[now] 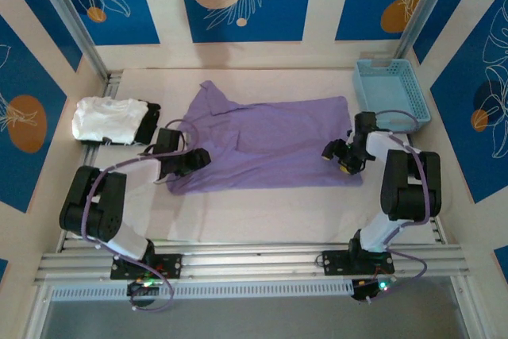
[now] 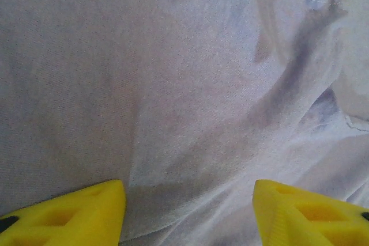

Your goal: Fold the inside-out t-shirt

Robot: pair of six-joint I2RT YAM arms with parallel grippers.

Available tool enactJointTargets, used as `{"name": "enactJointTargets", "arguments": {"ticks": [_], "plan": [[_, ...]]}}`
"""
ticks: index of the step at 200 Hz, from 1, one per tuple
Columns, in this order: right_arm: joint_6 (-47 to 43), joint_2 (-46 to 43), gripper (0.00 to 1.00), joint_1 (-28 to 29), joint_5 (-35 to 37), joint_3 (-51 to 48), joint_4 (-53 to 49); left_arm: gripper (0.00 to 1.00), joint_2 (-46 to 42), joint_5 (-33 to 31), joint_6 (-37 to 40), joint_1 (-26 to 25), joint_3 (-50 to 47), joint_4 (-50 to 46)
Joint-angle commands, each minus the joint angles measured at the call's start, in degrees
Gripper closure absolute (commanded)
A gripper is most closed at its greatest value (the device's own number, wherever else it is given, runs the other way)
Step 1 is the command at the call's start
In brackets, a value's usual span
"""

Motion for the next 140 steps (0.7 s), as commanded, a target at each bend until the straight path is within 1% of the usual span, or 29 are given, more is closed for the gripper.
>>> {"name": "enactJointTargets", "arguments": {"ticks": [1,11,29,37,51,65,77,90,112,128,140], "plan": [[2.8,-2.0,0.34,-3.7,-9.2,-6.9,-3.5,0.4,-3.7,1.4,0.7,0.3,-5.5,-3.5],[3.3,-5.2,0.34,-4.6,-7.7,-9.4,-4.4,0.4,-7.3,1.5,0.0,0.3,-9.0,-4.5],[5.7,-13.3,0.35,-5.0,-3.5,-14.0,-5.9,0.4,-15.8,-0.3,-1.5,0.3,-14.4,-8.3],[7.0,-17.2,0.35,-4.8,-3.3,-15.4,-5.6,0.4,-19.6,-1.6,-2.1,0.2,-15.5,-10.2],[8.2,-21.9,0.35,-3.2,-1.9,-14.4,-4.7,0.39,-24.3,-3.7,-2.6,0.2,-14.7,-11.3],[6.5,-22.7,0.34,1.1,2.4,-10.5,-2.5,0.39,-24.4,-7.1,-1.5,0.3,-11.3,-10.1],[4.1,-20.4,0.33,4.3,5.6,-5.8,-0.7,0.39,-20.9,-8.2,0.1,0.7,-6.1,-9.1],[2.3,-15.9,0.32,6.0,11.0,-0.4,1.2,0.38,-15.1,-7.9,1.8,1.5,0.0,-7.4],[0.1,-5.5,0.32,5.9,16.2,9.4,3.4,0.38,-5.6,-6.4,2.5,2.8,8.9,-4.7],[-1.1,3.3,0.32,5.7,21.7,18.1,1.0,0.38,-0.5,-5.9,2.7,3.3,14.2,-4.5],[-1.8,8.7,0.32,5.4,24.1,24.4,-1.8,0.38,2.0,-5.5,2.8,3.4,16.9,-4.3]]}}
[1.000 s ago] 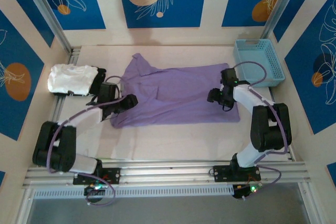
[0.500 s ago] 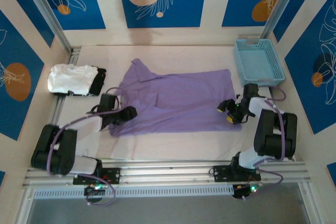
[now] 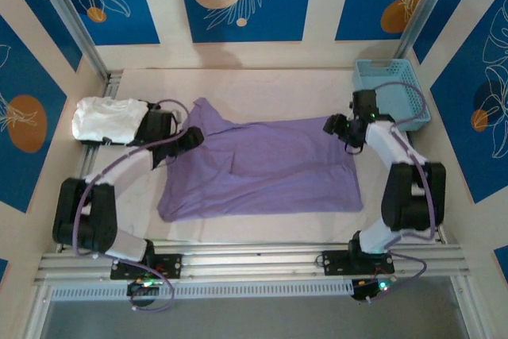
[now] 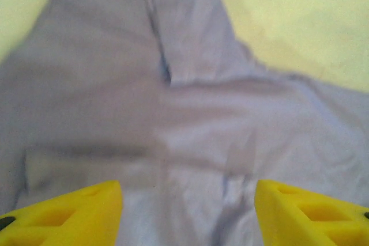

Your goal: Fold the inside-out t-shirt

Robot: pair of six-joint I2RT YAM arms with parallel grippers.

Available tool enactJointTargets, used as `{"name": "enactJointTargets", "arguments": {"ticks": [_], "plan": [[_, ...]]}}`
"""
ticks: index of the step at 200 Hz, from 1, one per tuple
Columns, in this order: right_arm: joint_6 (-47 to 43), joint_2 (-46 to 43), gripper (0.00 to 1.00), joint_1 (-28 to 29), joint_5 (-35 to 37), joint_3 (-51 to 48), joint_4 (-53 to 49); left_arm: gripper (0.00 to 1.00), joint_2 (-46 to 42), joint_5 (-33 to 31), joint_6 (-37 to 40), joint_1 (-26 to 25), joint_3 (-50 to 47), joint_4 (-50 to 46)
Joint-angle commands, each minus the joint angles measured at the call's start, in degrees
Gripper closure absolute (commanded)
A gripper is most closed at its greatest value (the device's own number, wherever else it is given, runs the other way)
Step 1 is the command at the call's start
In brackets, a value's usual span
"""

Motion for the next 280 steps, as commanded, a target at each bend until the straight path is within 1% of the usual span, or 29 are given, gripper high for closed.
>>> {"name": "enactJointTargets", "arguments": {"ticks": [1,28,45,81,101,113,134,151,174,201,235,254,280], "plan": [[-3.4,10.4,0.32,-0.6,10.1,10.2,-3.4,0.38,4.5,0.3,1.6,0.8,4.8,0.8],[-5.6,21.9,0.33,-0.6,11.4,22.6,-8.4,0.38,7.7,0.8,1.8,0.8,8.5,1.2],[-6.4,28.2,0.34,-0.6,13.8,30.0,-12.7,0.38,9.3,0.7,2.2,0.8,10.3,1.0],[-7.7,37.3,0.35,-1.0,11.7,41.2,-18.4,0.38,12.9,-0.4,3.7,0.7,14.1,0.3],[-8.4,40.8,0.41,-0.8,10.4,44.7,-20.2,0.38,15.3,-1.4,4.6,1.1,16.4,-0.3],[-9.0,42.3,0.48,-0.8,9.5,46.5,-21.2,0.38,16.8,-1.9,4.9,1.4,18.1,-0.7],[-9.9,42.8,0.65,-0.7,9.5,47.4,-21.2,0.38,20.6,-2.7,6.0,2.2,22.0,-2.1],[-10.8,42.6,0.76,-0.7,9.7,47.5,-21.3,0.38,24.9,-2.9,6.7,3.2,26.8,-4.8],[-11.9,41.9,0.87,-0.7,9.8,47.0,-21.0,0.39,31.5,-1.7,7.7,4.0,34.3,-8.2],[-12.4,41.1,0.91,-0.5,9.1,46.4,-20.2,0.4,39.2,-0.7,8.5,5.4,44.4,-13.5],[-12.9,41.0,0.92,-0.4,8.8,46.5,-19.9,0.4,47.1,1.0,8.8,6.7,55.1,-18.4],[-13.2,41.1,0.92,-0.4,8.9,46.4,-19.9,0.4,51.0,3.2,8.8,6.9,60.4,-20.7],[-13.4,41.0,0.93,-0.7,8.4,46.2,-19.6,0.47,55.1,7.4,7.8,6.8,65.4,-21.6]]}}
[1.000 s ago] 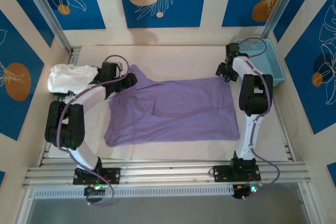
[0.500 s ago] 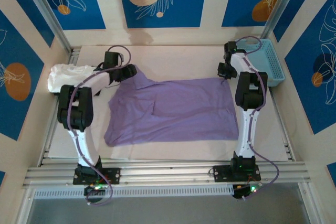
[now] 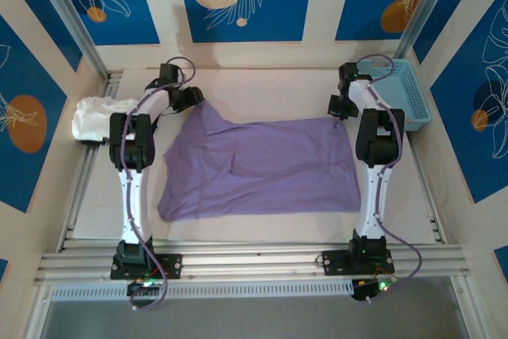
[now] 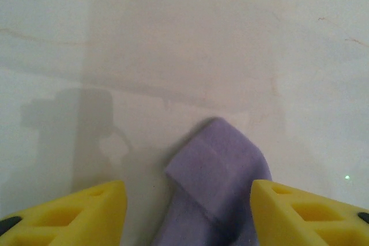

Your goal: Fold the inside-out t-shirt

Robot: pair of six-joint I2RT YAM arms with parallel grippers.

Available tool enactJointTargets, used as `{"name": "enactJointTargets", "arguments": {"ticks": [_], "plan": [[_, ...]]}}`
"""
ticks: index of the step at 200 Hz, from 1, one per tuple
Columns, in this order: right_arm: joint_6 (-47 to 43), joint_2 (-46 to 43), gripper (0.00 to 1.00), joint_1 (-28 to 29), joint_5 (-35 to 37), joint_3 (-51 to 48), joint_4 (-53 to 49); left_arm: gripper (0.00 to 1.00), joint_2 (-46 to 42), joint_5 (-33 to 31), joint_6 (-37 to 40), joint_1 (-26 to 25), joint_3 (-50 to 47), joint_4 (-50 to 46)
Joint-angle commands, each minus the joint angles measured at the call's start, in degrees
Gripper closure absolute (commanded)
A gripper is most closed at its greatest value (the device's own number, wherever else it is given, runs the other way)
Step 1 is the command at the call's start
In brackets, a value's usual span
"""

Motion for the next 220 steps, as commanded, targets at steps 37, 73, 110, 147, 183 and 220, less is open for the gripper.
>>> {"name": "enactJointTargets", "arguments": {"ticks": [37,73,110,147,183,220], "plan": [[-1.3,-0.7,0.93,-0.3,-2.2,0.2,-0.7,0.6,5.1,7.3,-1.1,0.2,6.0,-2.7],[-1.7,-0.7,0.93,-0.3,-2.4,0.1,-0.6,0.74,7.0,6.4,-0.3,0.3,9.4,-5.0],[-2.1,-0.6,0.94,-0.4,-2.2,0.2,-0.4,0.81,7.8,4.7,0.8,0.4,11.8,-6.3],[-2.6,-0.7,0.94,-0.6,-1.9,0.7,-0.5,0.91,8.1,3.7,2.4,0.7,14.7,-8.3],[-3.4,-1.0,0.96,-0.7,-2.0,1.4,0.0,1.0,5.9,4.1,3.3,0.8,15.0,-9.2],[-5.4,-5.5,0.98,-0.7,-2.2,-1.8,3.3,1.0,-2.4,5.9,3.2,0.9,9.8,-11.9]]}}
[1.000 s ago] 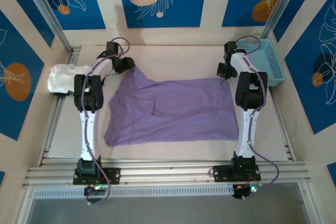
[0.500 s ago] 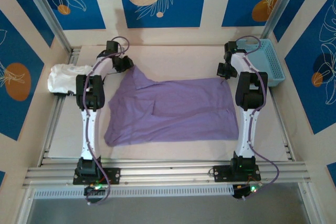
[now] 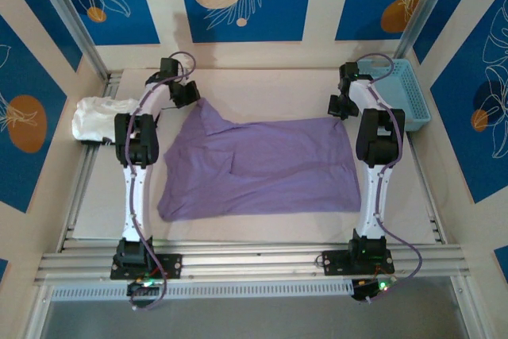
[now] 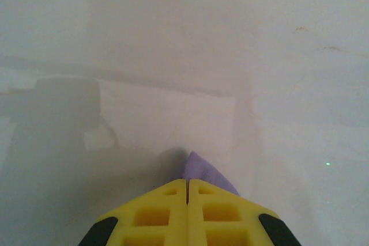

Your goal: Fold the inside-out t-shirt

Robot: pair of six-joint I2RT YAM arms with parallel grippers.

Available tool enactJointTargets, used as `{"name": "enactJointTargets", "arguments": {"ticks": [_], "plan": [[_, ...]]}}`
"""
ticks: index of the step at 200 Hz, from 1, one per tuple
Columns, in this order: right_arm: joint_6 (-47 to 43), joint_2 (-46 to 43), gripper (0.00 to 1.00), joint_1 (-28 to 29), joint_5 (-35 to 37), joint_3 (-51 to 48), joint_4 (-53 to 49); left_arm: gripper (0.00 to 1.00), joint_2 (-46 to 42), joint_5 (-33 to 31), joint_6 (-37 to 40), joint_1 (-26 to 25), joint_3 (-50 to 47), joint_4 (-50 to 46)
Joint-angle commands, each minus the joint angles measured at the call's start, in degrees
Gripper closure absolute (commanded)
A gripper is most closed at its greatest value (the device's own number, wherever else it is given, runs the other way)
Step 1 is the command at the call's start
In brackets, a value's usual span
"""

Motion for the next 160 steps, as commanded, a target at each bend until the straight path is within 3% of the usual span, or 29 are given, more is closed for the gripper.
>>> {"name": "enactJointTargets", "arguments": {"ticks": [1,102,160], "plan": [[-2.3,-5.5,0.98,-0.3,-1.5,-2.0,2.7,1.0,-9.1,1.6,1.0,0.6,-3.6,-2.8],[-5.8,-26.8,1.0,-2.2,-2.6,-27.1,16.2,1.0,-54.0,7.6,-8.4,3.5,-48.7,8.4],[-2.9,-34.1,1.0,-2.3,-1.7,-36.1,15.4,1.0,-72.2,13.4,-12.2,7.2,-61.8,4.1]]}}
